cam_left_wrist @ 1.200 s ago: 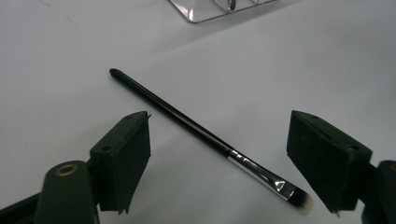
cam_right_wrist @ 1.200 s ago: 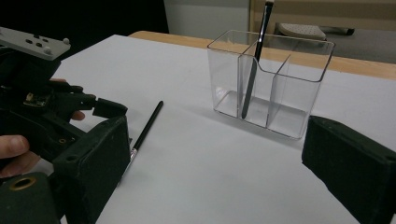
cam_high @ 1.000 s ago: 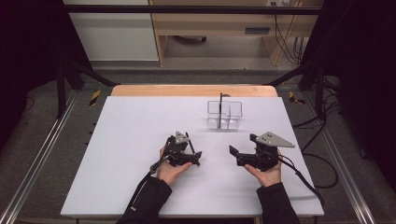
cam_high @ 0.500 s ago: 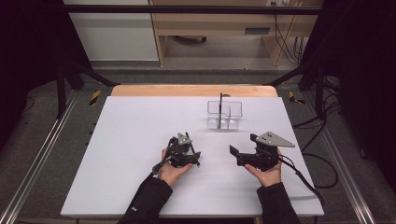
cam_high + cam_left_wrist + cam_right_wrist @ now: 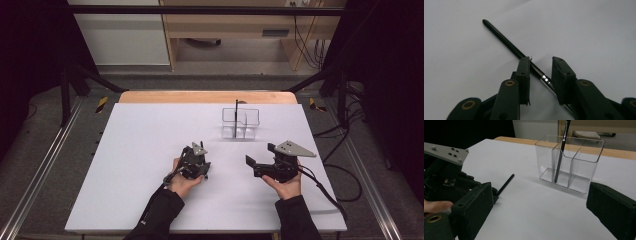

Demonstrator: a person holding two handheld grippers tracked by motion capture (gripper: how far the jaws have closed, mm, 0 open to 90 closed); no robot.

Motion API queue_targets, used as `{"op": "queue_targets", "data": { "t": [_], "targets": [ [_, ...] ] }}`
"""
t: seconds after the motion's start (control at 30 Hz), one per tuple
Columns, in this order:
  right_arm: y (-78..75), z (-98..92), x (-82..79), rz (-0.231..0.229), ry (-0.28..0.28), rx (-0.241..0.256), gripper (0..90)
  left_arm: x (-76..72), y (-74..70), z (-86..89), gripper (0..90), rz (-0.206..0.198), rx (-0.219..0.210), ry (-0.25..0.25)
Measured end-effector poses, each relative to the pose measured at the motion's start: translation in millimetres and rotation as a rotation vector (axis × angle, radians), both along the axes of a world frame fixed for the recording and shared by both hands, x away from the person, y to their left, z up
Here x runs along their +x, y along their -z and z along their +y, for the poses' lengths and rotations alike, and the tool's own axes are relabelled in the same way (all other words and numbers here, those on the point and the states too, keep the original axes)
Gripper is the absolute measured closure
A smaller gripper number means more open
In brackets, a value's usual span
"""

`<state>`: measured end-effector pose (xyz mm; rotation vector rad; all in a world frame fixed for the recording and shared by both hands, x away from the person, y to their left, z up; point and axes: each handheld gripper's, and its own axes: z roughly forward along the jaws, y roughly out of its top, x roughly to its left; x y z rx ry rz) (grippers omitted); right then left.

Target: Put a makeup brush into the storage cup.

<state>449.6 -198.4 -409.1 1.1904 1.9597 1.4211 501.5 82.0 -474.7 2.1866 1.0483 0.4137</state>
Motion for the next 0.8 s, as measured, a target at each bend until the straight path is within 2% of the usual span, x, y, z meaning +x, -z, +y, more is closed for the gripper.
{"op": "queue_targets", "data": {
  "t": [0.07,0.33,0.57,0.7,0.8],
  "targets": [
    [0.9,0.7,0.0,0.004,0.001,-0.006,7.5,0.1,-0.8,0.7,70.1,0.003,0.009,0.011],
    [0.9,0.4,0.4,0.004,0.000,-0.010,7.5,2.8,-2.7,6.5,81.6,0.038,-0.001,0.022],
    [2.1,0.5,0.7,0.012,0.000,-0.013,7.5,1.9,-5.1,11.0,82.3,0.058,0.014,0.076],
    [2.3,0.1,0.9,0.012,0.002,-0.010,7.5,-1.2,-6.3,12.7,82.4,0.056,0.040,0.115],
    [2.1,0.2,0.8,0.011,0.001,-0.007,7.5,-1.5,-7.2,12.6,81.8,0.061,0.050,0.125]
  ]
}}
